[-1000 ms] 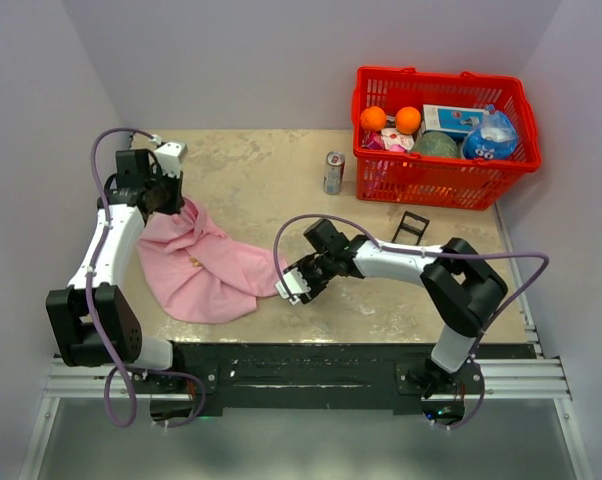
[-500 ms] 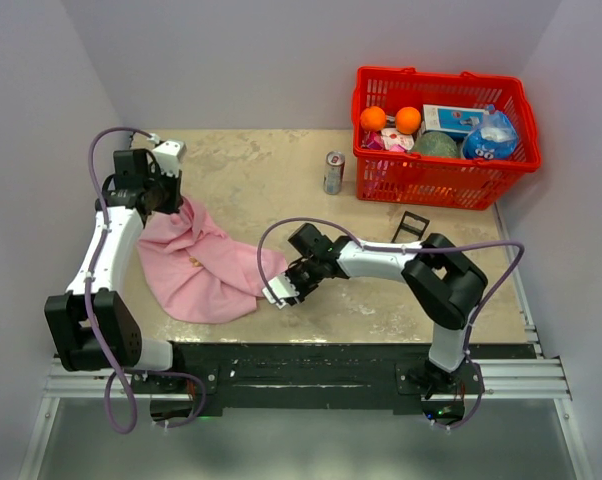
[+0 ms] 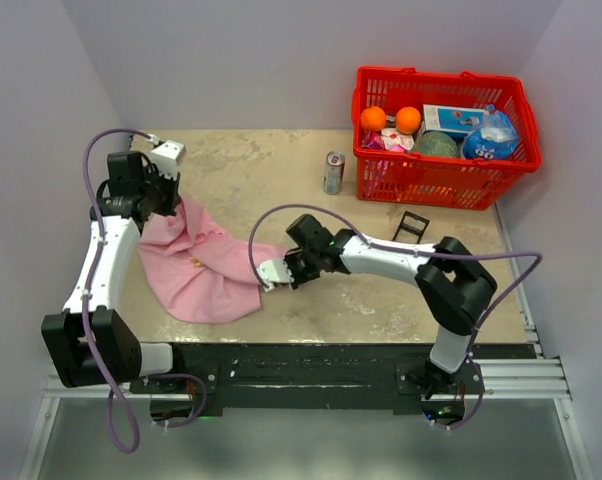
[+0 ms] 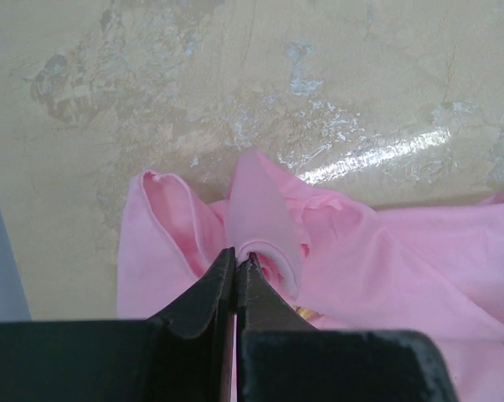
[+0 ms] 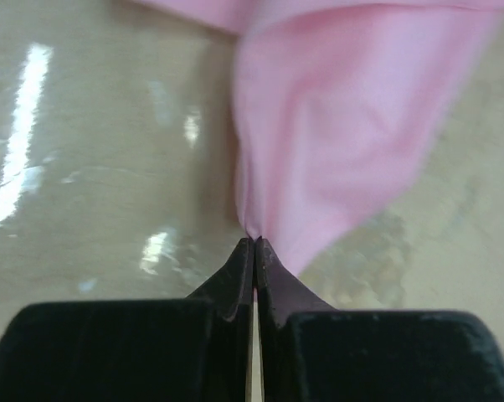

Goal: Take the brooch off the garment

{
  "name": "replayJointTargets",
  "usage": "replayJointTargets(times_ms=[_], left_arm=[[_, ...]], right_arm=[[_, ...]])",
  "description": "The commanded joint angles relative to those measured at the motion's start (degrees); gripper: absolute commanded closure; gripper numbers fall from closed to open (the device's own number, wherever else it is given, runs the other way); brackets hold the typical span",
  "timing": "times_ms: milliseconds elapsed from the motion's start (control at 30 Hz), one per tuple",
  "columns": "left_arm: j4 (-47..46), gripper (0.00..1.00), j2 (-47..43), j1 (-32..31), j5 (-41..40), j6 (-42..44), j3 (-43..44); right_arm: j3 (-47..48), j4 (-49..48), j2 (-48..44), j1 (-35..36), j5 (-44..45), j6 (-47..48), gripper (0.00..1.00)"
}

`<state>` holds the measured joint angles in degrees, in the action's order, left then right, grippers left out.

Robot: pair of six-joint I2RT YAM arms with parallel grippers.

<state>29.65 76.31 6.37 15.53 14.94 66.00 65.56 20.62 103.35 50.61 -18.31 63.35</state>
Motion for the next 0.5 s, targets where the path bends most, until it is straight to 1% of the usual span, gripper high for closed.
replayJointTargets(times_ms=[0,33,67,100,133,167,200,233,333,367,400,467], left_arm=[[-0.5,1.0,-7.1,0.3,3.9,5.9,3.4],[0.3,1.0,-8.7,0.3,4.5,8.4,4.0],[1.2,1.0,-9.2,0.5,3.6,9.1,6.2],[3.1,1.0,-9.3,0.6,2.5,9.6,7.9],[4.1,1.0,-9.0,1.4,0.5,10.5,9.8],[5.0,1.0,-8.6,1.5,-0.4,11.1,13.7],[5.9,1.0,-8.6,1.6,-0.8,12.4,15.1],[5.9,1.0,-8.6,1.6,-1.5,14.7,16.3],[1.1,1.0,-9.9,2.5,-3.0,14.2,17.9],[-1.9,1.0,-10.1,2.7,-3.5,13.4,18.1],[-3.0,1.0,-10.1,2.8,-3.8,12.6,18.4],[-4.5,1.0,-10.0,2.9,-5.3,10.6,20.1]], right_arm=[[8.0,-8.2,-11.0,-7.0,5.2,-13.1,1.0],[9.0,-10.2,-12.1,-8.8,4.9,-18.0,1.0],[9.5,-13.9,-13.1,-12.4,5.1,-20.4,1.0],[11.0,-15.3,-14.2,-14.0,5.5,-23.4,1.0],[12.5,-15.6,-14.3,-15.3,7.0,-24.4,1.0],[14.4,-15.0,-14.1,-17.0,7.8,-25.4,1.0],[18.3,-14.4,-13.5,-17.7,8.3,-27.4,1.0],[20.2,-13.9,-13.2,-18.3,9.0,-28.0,1.0],[26.5,-13.2,-11.8,-18.7,10.6,-28.5,1.0],[28.2,-13.1,-11.2,-18.6,13.1,-28.9,1.0],[32.4,-12.3,-10.6,-18.6,14.5,-30.0,1.0],[37.1,-8.7,-8.6,-18.7,17.1,-30.7,1.0]])
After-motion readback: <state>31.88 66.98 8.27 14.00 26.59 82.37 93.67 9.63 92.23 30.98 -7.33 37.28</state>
